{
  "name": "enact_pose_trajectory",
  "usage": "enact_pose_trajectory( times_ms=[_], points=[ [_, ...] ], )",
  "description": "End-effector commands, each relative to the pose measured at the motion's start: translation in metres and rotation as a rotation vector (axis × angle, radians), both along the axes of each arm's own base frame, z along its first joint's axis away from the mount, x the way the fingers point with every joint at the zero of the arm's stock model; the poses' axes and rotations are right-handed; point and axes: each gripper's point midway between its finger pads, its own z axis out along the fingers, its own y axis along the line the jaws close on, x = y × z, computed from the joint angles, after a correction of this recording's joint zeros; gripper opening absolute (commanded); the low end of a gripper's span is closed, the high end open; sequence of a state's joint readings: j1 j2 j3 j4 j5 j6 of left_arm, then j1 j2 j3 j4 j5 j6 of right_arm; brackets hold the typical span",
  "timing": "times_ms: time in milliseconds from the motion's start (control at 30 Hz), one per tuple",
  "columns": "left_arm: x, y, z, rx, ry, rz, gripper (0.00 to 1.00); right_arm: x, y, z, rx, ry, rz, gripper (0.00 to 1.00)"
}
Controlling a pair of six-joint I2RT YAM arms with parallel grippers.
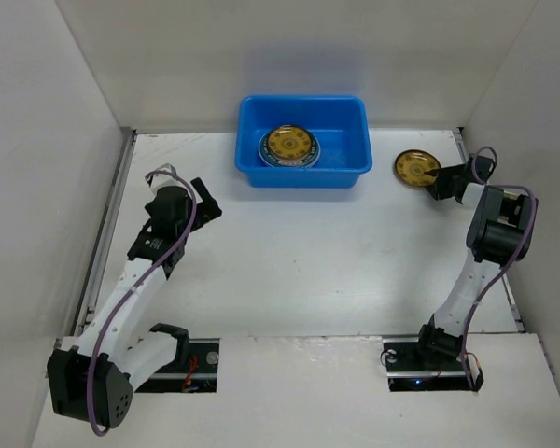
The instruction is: Place the plates into the plastic bin on the countertop
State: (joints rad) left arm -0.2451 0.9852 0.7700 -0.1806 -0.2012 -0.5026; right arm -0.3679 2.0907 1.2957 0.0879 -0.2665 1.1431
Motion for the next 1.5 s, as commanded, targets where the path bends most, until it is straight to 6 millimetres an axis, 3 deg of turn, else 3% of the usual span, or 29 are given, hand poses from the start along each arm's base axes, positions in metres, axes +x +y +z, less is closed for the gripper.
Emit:
enact_pose_trajectory(
  times_ms=[0,100,267,400,567,700,833,967,1067,1167,1300,1467],
  points=[
    [-0.006,0.010,0.004,-0.013,-0.014,0.043,1.00,0.009,0.004,-0.002,0.001,0.019,0.018,0.49],
    [-0.011,0.015,0.001,-0.020,-0.007,0.060,1.00,0.011,0.006,-0.008,0.007,0.027,0.021,0.38],
    [-0.017,0.019,-0.002,-0.035,0.000,0.080,1.00,0.016,0.010,0.000,0.018,-0.004,0.040,0.02],
    [-0.017,0.019,-0.003,-0.035,0.006,0.080,1.00,0.024,0.012,0.053,-0.014,-0.136,0.060,0.00],
    [-0.011,0.016,0.000,-0.037,-0.002,0.071,1.00,0.028,0.023,0.155,-0.069,-0.336,0.097,0.00],
    [-0.009,0.013,-0.001,-0.033,0.005,0.062,1.00,0.031,0.070,0.228,-0.077,-0.462,0.220,0.00],
    [-0.010,0.009,-0.003,-0.037,0.009,0.047,1.00,0.036,0.143,0.261,-0.086,-0.503,0.383,0.00],
    [-0.011,0.010,-0.001,-0.037,0.000,0.046,1.00,0.042,0.232,0.259,-0.149,-0.488,0.575,0.00],
    [-0.013,0.011,0.004,-0.040,-0.010,0.049,1.00,0.049,0.282,0.234,-0.201,-0.416,0.689,0.00],
    [-0.019,0.011,0.008,-0.040,-0.024,0.044,1.00,0.058,0.319,0.212,-0.275,-0.369,0.770,0.00],
    [-0.027,0.014,0.011,-0.045,-0.028,0.049,1.00,0.074,0.344,0.194,-0.368,-0.353,0.805,0.00],
    [-0.037,0.013,0.010,-0.049,-0.022,0.043,1.00,0.091,0.353,0.165,-0.410,-0.319,0.794,0.00]
  ],
)
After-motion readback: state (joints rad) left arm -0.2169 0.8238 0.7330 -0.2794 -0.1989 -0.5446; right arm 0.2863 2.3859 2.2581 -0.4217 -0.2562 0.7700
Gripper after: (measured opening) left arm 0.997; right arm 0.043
